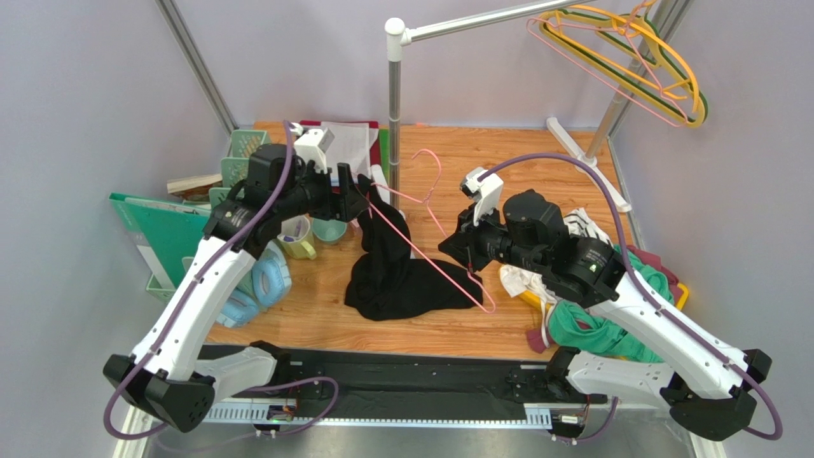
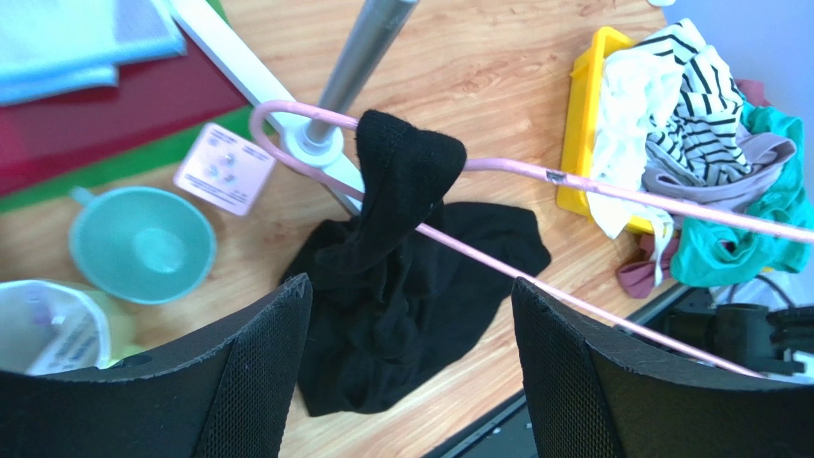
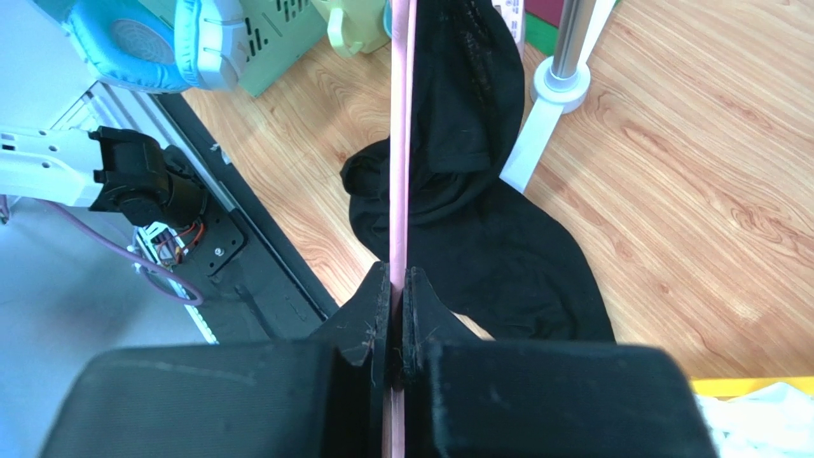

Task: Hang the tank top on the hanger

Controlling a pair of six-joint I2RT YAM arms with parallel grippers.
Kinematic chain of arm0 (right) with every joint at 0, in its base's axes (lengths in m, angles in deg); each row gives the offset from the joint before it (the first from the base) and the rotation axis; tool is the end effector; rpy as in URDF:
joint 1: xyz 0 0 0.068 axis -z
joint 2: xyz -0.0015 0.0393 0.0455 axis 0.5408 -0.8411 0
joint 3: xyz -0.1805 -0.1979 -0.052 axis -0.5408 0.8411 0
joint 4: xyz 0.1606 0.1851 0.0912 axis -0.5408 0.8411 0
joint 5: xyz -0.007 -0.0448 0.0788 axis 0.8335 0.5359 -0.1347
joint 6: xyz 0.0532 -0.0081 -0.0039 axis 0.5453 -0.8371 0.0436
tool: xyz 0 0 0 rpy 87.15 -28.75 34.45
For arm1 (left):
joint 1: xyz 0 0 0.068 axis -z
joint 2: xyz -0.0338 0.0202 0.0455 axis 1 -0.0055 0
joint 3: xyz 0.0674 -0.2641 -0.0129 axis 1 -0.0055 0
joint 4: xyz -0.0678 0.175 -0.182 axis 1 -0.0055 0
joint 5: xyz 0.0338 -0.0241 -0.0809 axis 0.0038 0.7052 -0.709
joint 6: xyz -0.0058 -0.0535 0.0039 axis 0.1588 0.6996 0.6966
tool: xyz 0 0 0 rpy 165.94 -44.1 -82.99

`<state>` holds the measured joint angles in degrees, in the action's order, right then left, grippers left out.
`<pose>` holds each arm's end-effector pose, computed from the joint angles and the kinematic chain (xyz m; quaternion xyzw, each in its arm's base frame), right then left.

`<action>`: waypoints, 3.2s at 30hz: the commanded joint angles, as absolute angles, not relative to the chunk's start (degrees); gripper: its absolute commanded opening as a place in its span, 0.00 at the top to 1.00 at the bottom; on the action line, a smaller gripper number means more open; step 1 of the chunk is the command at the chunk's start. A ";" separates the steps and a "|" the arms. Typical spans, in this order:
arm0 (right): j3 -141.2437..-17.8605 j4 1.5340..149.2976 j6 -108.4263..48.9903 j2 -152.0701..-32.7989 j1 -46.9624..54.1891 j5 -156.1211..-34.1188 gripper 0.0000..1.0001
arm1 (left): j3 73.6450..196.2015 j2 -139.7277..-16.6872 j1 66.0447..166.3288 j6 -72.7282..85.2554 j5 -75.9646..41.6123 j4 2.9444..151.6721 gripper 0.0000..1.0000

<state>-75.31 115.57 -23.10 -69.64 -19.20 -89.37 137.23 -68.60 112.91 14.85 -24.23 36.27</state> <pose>0.1244 0.1608 0.4012 -0.2902 0.8048 0.2914 0.4281 0.2154 -0.1028 0.3960 0.0893 0.8573 -0.2899 0.4159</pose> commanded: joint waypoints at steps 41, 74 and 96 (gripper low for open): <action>-88.56 116.31 -23.79 -72.17 -17.18 -112.34 1.00 | 150.47 -69.07 111.22 -10.23 -65.34 28.62 0.27; -79.59 107.51 -30.12 -73.58 -13.93 -96.54 0.98 | 139.93 -64.94 111.66 -7.43 -63.94 31.87 1.00; -78.98 105.67 -35.92 -77.97 -16.56 -96.18 0.57 | 137.11 -64.85 116.05 -7.07 -59.36 34.25 1.00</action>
